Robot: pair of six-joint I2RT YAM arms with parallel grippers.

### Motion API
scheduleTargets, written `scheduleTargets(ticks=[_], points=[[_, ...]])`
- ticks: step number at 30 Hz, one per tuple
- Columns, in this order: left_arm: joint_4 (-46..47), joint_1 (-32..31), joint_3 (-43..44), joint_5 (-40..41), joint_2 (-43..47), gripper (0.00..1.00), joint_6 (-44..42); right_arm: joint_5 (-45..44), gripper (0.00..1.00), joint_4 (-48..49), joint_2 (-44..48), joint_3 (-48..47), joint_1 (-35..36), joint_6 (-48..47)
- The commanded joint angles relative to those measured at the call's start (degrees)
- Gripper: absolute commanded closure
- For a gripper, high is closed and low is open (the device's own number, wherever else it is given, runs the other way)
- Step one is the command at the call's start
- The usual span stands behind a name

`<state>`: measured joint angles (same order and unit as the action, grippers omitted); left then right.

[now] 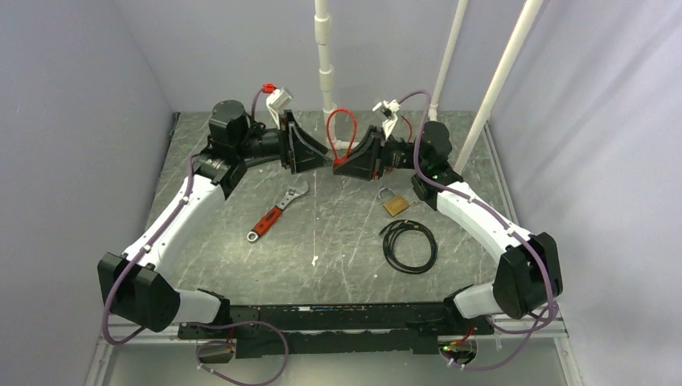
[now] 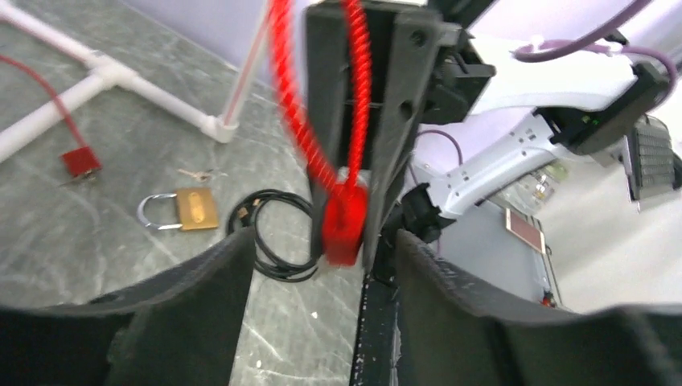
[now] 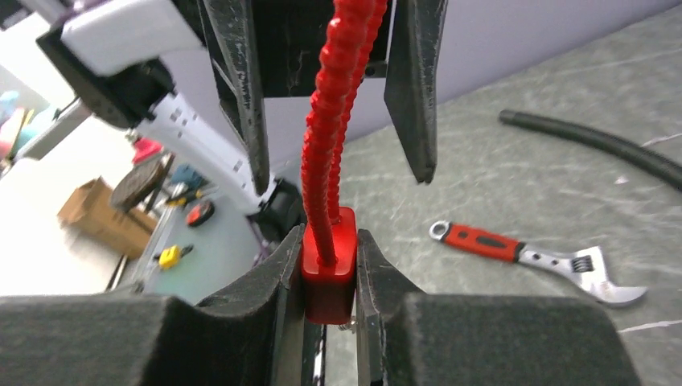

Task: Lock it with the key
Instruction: Lock the lock.

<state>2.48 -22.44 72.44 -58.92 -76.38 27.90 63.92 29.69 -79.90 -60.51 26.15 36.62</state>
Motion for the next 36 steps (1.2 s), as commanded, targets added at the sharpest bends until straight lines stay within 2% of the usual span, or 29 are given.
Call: scheduleTargets(ticks=[1,4,6,8,12,15,21,29,36], points=[[1.89,6.62,0.53,2.40,3.08,0.26,-0.06,-10.79,1.00,6.42,3.10,-2.14,-2.27,3.53],[3.26,8.28,-1.51,4.66,5.87,0.24,-0.80,-18.89,1.00,2.42,5.09,-1.89,-2.53,3.84],[5.37,8.24,-3.72,3.95,7.20,0.26,-1.30,-23.50,1.00,1.71,5.66,-1.79,-2.42,5.94],[9.15,7.35,-6.37,4.75,7.63,0.34,-0.79,-27.56,1.00,-0.60,5.72,-2.36,-2.42,8.00],[8.93,3.35,-7.72,10.54,7.38,0.46,-4.42,-33.04,1.00,-2.17,5.98,-2.16,-2.13,12.14],[10.97,-0.47,-7.26,14.55,6.52,0.53,-5.85,-33.72,1.00,-0.93,5.95,-1.75,-1.27,14.17],[13.25,-6.79,-5.68,18.09,3.87,0.52,-4.25,-33.86,1.00,0.21,5.79,-1.62,-0.28,14.54],[14.38,-8.29,-4.86,22.74,2.21,0.56,-0.84,-33.59,1.00,2.12,6.29,-0.57,0.98,14.00],[13.22,-9.02,-4.19,24.49,1.50,0.60,-1.98,-33.07,1.00,3.30,6.32,0.13,1.68,14.36]])
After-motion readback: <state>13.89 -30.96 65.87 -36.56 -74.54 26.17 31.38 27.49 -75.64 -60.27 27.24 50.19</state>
